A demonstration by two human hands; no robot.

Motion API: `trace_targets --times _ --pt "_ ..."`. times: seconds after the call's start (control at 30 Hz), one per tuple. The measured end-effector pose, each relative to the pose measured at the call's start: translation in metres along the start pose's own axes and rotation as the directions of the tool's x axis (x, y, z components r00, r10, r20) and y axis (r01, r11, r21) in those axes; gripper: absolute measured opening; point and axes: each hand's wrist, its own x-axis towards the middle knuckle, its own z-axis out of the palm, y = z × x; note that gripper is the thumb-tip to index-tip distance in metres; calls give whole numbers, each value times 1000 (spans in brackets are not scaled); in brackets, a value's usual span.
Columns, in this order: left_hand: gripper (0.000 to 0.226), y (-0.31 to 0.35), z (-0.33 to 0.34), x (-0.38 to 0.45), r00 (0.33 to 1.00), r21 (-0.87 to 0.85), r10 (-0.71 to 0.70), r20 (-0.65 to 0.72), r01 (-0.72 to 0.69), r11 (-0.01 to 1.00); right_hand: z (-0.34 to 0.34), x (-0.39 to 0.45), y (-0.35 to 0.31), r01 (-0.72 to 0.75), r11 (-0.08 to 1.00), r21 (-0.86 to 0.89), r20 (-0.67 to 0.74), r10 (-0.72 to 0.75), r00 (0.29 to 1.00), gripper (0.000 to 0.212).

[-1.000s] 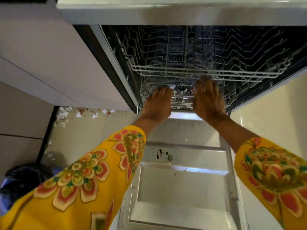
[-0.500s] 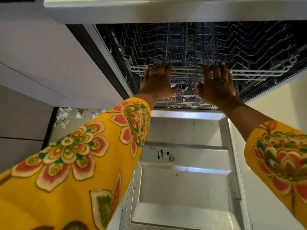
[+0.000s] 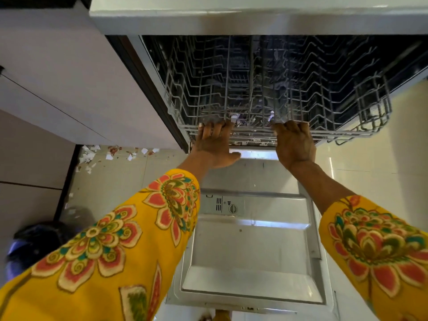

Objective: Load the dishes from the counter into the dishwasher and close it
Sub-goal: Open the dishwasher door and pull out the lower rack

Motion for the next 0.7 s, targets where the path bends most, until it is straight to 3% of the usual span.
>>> trace_targets --times 0.13,0.5,0.7 --pt "92 1 12 -29 999 -5 -4 39 4 1000 0 -30 -1 -7 1000 21 79 5 997 46" --pt "85 7 48 -96 996 -64 29 80 -24 998 22 -102 1 36 999 37 -65 -33 997 33" --pt "82 11 50 -103 994 -92 53 95 -45 995 19 -102 10 38 999 10 80 -39 996 37"
